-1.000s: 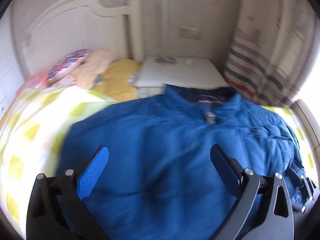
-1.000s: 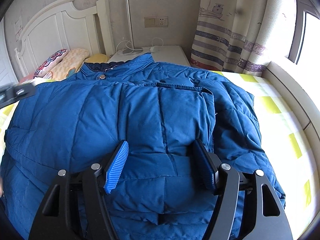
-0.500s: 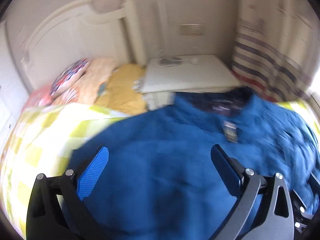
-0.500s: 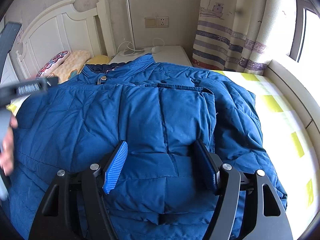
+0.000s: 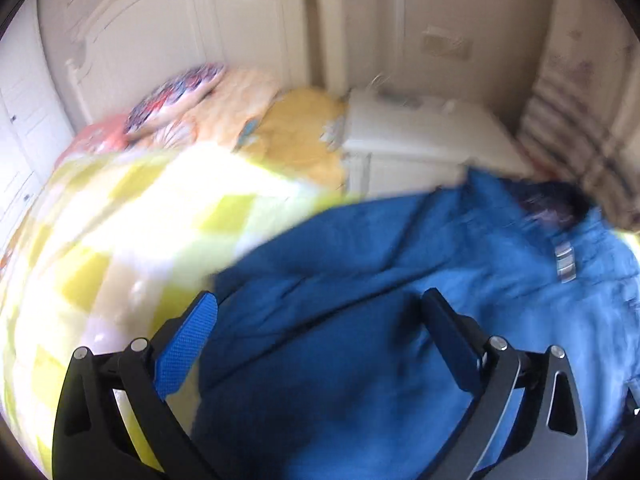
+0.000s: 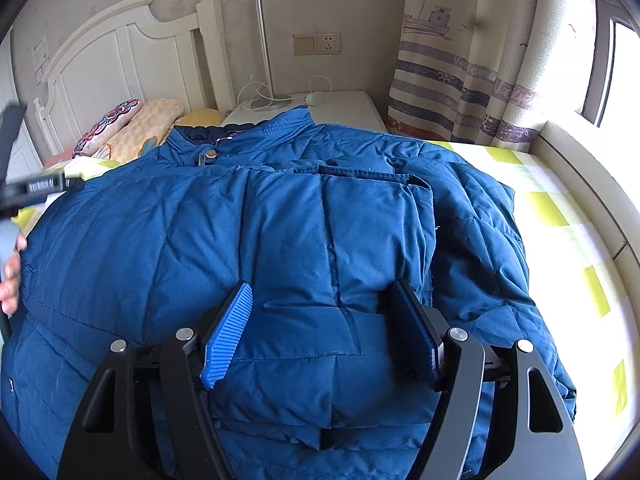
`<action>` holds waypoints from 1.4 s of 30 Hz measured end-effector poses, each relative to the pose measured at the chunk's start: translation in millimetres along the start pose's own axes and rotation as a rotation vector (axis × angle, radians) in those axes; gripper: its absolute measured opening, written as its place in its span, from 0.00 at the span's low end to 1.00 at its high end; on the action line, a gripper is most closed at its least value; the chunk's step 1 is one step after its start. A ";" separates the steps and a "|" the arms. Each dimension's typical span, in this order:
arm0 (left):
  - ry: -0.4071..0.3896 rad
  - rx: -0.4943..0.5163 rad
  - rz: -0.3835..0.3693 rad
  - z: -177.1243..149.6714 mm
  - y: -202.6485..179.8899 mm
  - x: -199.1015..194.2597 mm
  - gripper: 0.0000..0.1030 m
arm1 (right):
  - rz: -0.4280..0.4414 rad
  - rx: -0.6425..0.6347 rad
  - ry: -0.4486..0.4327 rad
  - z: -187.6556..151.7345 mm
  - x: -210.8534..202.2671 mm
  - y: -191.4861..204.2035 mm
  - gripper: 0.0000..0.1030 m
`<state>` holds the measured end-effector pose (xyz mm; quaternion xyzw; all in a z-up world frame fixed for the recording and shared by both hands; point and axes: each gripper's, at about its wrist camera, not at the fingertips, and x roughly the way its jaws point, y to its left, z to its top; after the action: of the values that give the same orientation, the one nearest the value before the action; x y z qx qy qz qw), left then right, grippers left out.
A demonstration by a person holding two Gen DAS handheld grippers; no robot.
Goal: Fold large clothes
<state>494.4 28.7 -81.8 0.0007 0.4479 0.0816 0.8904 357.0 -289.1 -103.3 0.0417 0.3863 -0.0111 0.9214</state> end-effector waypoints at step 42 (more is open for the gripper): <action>-0.103 0.259 -0.077 -115.8 -34.1 -64.5 0.98 | -0.018 -0.105 -0.040 -26.3 -43.9 48.1 0.84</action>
<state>369.1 -22.6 -102.2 0.1028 0.4080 -0.0110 0.9071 310.1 -239.4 -87.2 -0.0102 0.3682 0.0000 0.9297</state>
